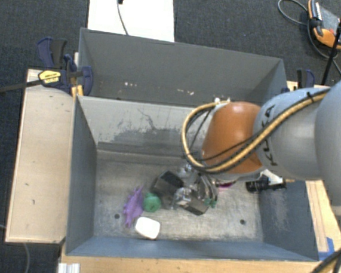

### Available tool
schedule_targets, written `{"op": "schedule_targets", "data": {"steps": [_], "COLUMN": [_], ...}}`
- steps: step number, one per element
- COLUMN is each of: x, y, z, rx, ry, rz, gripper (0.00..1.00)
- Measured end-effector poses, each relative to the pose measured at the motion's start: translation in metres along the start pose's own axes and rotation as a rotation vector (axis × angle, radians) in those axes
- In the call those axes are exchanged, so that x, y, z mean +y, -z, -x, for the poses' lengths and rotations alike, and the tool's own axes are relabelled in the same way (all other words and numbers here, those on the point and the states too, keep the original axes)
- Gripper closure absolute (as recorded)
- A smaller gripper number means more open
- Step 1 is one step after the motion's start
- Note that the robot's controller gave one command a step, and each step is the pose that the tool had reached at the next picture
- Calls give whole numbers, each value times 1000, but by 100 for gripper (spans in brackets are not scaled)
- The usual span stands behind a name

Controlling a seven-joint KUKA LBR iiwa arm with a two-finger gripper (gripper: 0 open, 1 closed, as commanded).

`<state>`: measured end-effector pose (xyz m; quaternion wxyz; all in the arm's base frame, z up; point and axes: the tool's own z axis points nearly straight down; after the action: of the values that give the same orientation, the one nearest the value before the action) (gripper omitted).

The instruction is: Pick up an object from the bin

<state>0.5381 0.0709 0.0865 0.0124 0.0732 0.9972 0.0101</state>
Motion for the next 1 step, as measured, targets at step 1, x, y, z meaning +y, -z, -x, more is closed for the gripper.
{"op": "schedule_targets", "data": {"steps": [1], "x": [-3], "y": [15], "z": [-2], "rx": [18], "ry": [3], "rz": [-16], "gripper": [100]}}
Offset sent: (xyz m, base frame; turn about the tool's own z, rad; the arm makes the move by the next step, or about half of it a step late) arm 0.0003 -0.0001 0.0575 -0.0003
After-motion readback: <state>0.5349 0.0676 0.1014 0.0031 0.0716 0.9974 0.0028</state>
